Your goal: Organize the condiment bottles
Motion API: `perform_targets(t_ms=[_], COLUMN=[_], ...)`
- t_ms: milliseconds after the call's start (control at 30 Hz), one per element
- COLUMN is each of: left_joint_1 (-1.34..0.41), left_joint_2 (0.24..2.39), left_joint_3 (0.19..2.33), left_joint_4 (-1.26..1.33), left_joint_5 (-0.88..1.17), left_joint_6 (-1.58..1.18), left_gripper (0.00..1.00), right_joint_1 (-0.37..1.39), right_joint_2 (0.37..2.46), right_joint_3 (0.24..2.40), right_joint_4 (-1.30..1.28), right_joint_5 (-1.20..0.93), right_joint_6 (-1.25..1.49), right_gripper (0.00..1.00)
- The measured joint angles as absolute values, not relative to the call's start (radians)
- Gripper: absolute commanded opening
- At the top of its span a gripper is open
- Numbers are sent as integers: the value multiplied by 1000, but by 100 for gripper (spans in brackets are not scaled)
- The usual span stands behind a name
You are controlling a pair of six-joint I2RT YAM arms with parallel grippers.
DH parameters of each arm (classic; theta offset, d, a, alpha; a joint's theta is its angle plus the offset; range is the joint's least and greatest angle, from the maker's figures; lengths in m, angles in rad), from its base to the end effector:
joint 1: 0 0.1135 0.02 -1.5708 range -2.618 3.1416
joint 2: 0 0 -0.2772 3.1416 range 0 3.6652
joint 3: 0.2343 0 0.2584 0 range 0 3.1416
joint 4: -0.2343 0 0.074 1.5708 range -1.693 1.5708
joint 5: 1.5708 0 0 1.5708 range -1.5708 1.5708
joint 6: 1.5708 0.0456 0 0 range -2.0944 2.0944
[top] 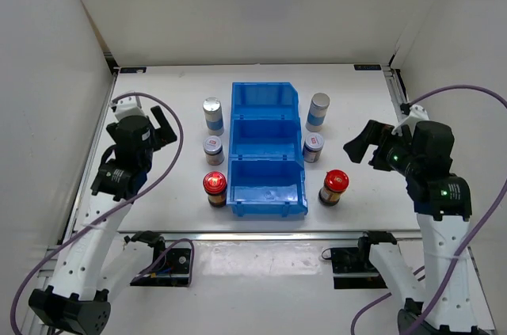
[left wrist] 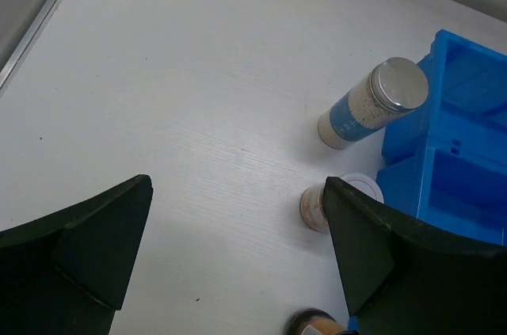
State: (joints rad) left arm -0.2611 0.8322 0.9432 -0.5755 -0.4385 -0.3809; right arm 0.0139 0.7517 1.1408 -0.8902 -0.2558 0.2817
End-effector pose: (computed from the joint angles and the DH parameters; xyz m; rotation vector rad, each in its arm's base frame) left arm 0.1785 -0.0277 0.3543 -0.3885 1.9503 0.0328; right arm 0.1307 0.0134 0.3969 0.1205 2.0808 0.4457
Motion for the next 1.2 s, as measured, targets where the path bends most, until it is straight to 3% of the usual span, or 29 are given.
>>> perform_targets(t_ms=[167,567,1033,1200], left_joint_1=[-262,-263,-264,-264], left_joint_2=[893,986,986,986], left_joint_3=[957,972,972,972], left_joint_4=[-575,-576,-576,-576], left_joint_5=[-403,-272,-272,-272], left_joint_6=[-353,-277,-277,-277], left_gripper=[100,100,100,100], right_joint_1=[30,76,340,416], right_joint_2=[744,895,1046,1145], right_joint_3=[1137,987,948,948], right_joint_4=[-930,-943,-940,-941], right_joint_5=[-146,-117,72,155], right_joint_6=[352,399,556,598], right_gripper=[100,100,100,83])
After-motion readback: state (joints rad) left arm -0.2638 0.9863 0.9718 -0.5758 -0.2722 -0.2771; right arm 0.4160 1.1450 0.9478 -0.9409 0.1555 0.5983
